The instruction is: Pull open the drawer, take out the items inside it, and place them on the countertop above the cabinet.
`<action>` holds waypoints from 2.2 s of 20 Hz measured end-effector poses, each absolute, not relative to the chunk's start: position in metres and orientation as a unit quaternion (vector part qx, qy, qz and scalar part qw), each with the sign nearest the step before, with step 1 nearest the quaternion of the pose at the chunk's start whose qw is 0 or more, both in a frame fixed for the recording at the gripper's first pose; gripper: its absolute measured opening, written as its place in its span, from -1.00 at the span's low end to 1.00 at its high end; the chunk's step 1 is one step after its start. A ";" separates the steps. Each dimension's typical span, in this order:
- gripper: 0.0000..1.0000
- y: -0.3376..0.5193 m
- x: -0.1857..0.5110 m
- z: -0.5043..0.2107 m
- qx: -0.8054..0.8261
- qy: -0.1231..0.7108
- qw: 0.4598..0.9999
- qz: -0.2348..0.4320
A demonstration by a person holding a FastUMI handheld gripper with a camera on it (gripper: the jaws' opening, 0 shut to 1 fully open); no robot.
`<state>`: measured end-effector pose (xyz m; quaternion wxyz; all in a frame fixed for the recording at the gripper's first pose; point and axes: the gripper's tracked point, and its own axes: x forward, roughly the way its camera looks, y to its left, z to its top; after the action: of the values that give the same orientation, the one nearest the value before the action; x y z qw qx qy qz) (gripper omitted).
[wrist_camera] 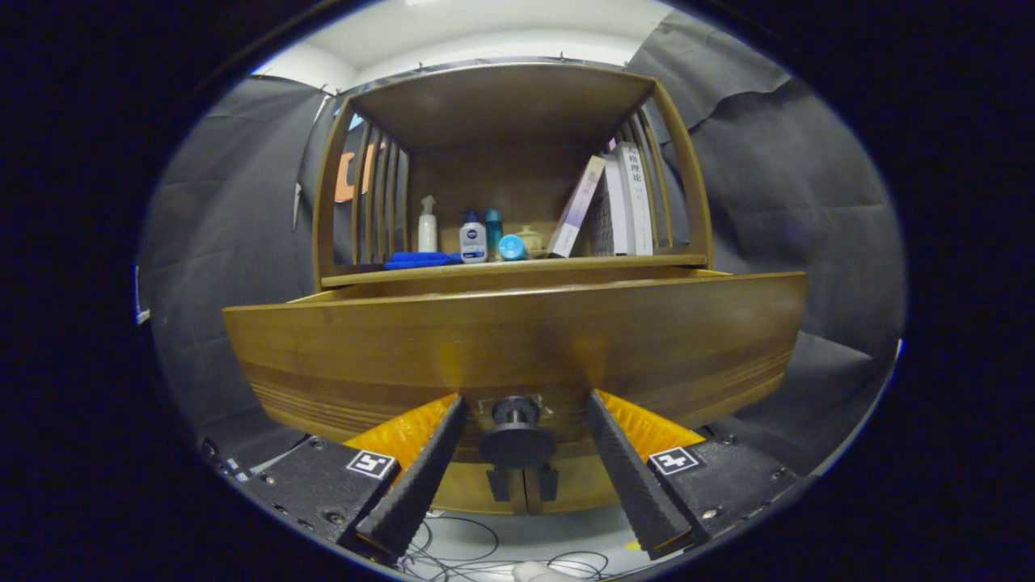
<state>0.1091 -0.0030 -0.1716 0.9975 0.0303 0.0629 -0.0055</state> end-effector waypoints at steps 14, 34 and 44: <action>0.99 0.002 0.182 -0.165 0.025 0.052 0.998 -0.019; 0.99 0.005 0.241 -0.173 0.022 0.082 0.996 -0.018; 0.99 0.003 0.230 -0.178 0.054 0.152 0.987 -0.020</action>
<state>0.2296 0.0027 -0.1779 0.9868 0.0539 0.1516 -0.0204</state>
